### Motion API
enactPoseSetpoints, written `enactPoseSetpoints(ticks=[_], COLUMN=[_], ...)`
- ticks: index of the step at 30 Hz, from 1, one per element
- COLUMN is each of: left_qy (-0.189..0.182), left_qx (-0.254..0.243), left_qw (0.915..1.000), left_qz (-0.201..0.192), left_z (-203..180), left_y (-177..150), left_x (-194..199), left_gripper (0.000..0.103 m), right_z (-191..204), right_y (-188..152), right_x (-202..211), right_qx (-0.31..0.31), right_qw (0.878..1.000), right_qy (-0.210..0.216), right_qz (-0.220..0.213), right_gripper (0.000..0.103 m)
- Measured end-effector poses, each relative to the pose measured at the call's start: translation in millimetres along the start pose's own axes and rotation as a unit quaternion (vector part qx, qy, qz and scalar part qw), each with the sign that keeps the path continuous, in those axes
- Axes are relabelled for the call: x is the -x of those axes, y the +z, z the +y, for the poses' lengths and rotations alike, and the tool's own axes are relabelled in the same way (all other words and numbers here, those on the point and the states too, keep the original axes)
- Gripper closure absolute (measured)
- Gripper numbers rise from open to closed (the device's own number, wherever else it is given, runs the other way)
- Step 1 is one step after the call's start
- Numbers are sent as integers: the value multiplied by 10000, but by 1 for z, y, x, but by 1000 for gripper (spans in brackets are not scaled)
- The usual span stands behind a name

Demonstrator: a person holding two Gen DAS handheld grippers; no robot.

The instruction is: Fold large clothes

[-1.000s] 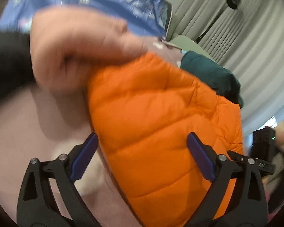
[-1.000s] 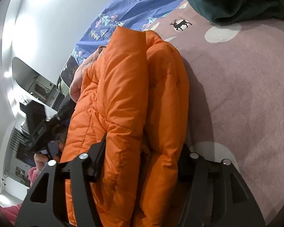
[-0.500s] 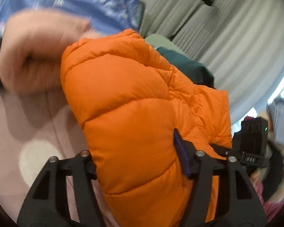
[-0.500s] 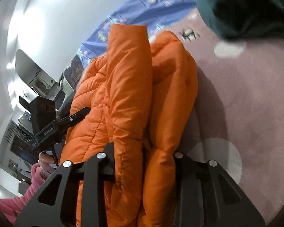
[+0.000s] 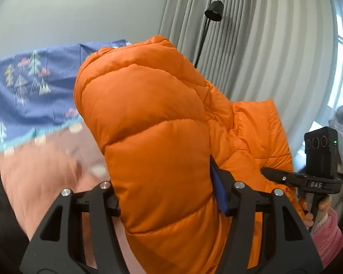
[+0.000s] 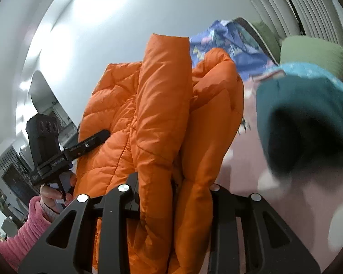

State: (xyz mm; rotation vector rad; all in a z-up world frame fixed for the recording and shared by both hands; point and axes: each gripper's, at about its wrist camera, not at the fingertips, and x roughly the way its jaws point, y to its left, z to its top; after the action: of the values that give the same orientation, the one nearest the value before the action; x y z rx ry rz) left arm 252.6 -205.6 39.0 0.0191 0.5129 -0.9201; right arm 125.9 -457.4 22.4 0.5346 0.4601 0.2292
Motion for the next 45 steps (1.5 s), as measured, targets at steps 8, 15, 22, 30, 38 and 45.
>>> enactPoseSetpoints(ticks=[8, 15, 22, 30, 38, 45], left_qy=[576, 2572, 2539, 2501, 2111, 2434], left_qx=[-92, -156, -560, -380, 226, -242], left_qw=[9983, 9583, 9566, 9600, 9757, 9696], left_qz=[-28, 1235, 1317, 1199, 547, 43], left_z=[62, 113, 105, 95, 58, -13], left_y=[59, -5, -56, -50, -68, -100], left_x=[-88, -190, -196, -161, -54, 53], left_gripper=[43, 19, 18, 13, 5, 2], right_z=[-47, -106, -126, -47, 31, 81], right_y=[66, 18, 0, 6, -52, -122], right_x=[-100, -261, -273, -197, -45, 39], right_qx=[-36, 198, -50, 525, 1407, 1582], right_qw=[9986, 9581, 9528, 9608, 9634, 9522], right_qy=[-412, -2624, -2801, -2562, -2276, -2521], right_qz=[-335, 1131, 1171, 918, -175, -683], right_gripper=[72, 55, 34, 17, 17, 13])
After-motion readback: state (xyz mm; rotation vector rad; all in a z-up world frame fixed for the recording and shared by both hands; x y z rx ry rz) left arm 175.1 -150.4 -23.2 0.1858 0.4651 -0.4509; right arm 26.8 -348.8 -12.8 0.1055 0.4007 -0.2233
